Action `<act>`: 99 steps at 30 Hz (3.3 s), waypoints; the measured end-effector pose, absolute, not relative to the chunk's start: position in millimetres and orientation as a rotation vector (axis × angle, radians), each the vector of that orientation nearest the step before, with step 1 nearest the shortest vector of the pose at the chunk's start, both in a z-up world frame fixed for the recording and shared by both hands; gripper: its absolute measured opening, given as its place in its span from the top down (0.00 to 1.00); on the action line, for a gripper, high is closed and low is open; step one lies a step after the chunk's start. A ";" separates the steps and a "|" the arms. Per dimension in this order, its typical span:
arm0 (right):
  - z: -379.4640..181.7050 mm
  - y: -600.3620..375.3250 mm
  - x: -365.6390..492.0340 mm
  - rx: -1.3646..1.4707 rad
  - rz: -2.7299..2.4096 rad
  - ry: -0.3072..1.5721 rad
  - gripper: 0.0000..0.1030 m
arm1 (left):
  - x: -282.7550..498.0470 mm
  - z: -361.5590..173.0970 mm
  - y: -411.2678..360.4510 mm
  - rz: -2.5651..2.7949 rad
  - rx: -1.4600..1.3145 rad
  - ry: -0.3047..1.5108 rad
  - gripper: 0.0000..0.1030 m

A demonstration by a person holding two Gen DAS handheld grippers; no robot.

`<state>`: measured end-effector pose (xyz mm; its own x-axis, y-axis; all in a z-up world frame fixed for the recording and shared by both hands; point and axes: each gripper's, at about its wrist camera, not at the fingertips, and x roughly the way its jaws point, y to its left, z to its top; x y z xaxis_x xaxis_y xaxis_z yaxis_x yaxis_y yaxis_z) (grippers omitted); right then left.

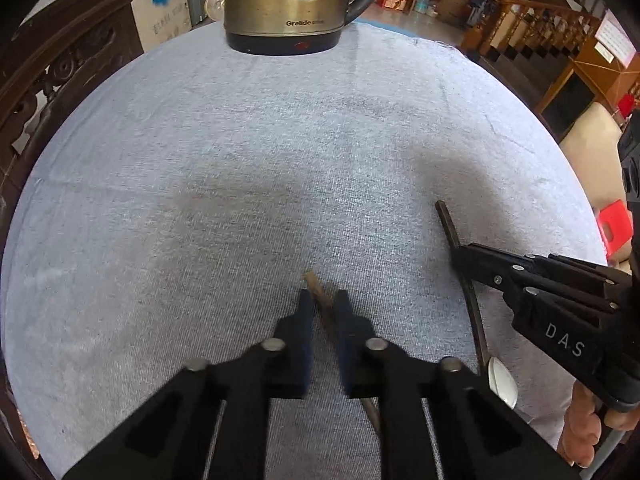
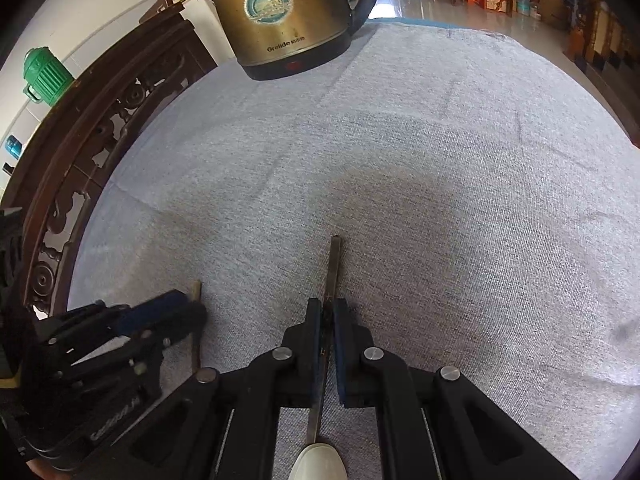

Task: Organize utensils
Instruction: 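Close the right gripper on a chopstick while the left gripper grasps another chopstick, then lift both held chopsticks upright above the cloth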

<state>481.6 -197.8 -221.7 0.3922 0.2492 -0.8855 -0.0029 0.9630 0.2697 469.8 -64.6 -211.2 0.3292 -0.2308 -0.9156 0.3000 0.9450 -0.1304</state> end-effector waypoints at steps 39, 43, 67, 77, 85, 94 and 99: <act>-108.9 -279.9 302.0 0.564 0.059 0.460 0.94 | 332.6 -59.0 57.8 -0.352 -0.129 0.611 0.96; -98.0 -282.7 270.9 0.564 0.034 0.392 0.94 | 304.0 -50.6 60.9 -0.348 -0.136 0.566 0.96; -151.9 -352.8 266.7 0.760 -0.184 0.818 0.95 | 266.8 -43.7 50.7 -0.403 -0.075 0.498 0.96; -203.5 -391.3 334.8 0.740 -0.382 1.076 0.82 | 282.5 -48.5 50.0 -0.412 -0.070 0.526 0.96; -204.6 -371.9 367.9 0.564 -0.516 1.191 0.78 | 270.0 -46.7 53.4 -0.421 -0.090 0.505 0.96; -202.6 -341.2 372.3 0.351 -0.527 1.170 0.94 | 256.2 -44.1 57.5 -0.431 -0.098 0.489 0.96; -180.3 -337.3 339.0 0.416 -0.421 1.009 0.94 | 253.6 -42.3 57.0 -0.426 -0.098 0.482 0.96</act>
<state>339.0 -337.3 -180.3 0.4673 -0.1444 -0.8722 0.5182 0.8441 0.1379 253.6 57.0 -42.3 0.8003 -0.4193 -0.4287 0.3737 0.9078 -0.1903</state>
